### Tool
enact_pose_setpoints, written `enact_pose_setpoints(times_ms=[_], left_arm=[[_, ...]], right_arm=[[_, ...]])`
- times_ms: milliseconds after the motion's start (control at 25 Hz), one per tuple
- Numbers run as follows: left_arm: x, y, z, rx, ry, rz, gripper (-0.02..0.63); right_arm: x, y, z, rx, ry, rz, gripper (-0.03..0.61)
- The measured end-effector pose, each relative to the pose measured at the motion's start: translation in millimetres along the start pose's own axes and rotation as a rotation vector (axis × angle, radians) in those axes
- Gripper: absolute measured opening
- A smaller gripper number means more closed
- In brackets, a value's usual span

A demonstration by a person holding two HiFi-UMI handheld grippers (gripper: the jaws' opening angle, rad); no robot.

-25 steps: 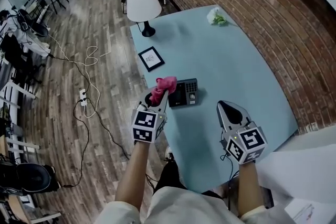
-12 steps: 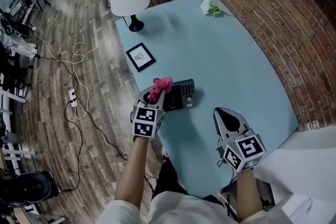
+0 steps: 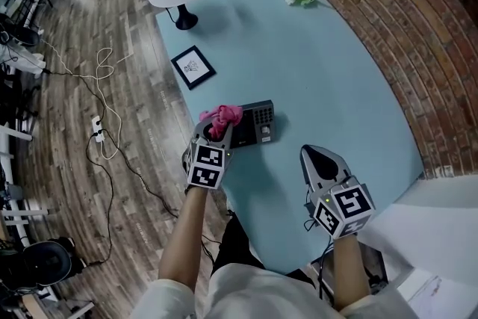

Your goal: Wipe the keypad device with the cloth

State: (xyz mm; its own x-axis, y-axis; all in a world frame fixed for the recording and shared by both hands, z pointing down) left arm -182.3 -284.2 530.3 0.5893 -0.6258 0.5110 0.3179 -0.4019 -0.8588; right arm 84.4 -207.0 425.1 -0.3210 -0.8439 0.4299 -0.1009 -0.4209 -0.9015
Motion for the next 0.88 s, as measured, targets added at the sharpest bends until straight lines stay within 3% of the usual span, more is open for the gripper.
enact_pose_setpoints(times_ms=[360, 680, 880], left_arm=[[2, -12, 11, -0.013, -0.003, -0.02, 0.091], [7, -36, 33, 0.012, -0.033, -0.102, 0.091], [10, -53, 44, -0.014, -0.06, -0.128, 0.091]], right_arm=[[0, -6, 2, -0.005, 0.011, -0.019, 0.017], [-2, -11, 4, 0.006, 0.02, -0.03, 0.017], [-4, -14, 3, 0.013, 0.024, -0.036, 0.017]])
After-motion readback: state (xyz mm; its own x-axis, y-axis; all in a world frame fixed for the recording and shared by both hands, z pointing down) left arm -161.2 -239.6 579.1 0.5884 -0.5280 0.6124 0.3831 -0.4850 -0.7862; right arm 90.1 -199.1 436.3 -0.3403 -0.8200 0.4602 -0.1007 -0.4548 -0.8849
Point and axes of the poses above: the fingertips, and each gripper's own axes: x forward along the fingers, z to its right, y out of its top, the point moved 10 cm from there along -x, backward along the fingers, and after that the axes turned 14 degrees about -y, right-handed, at the moved point
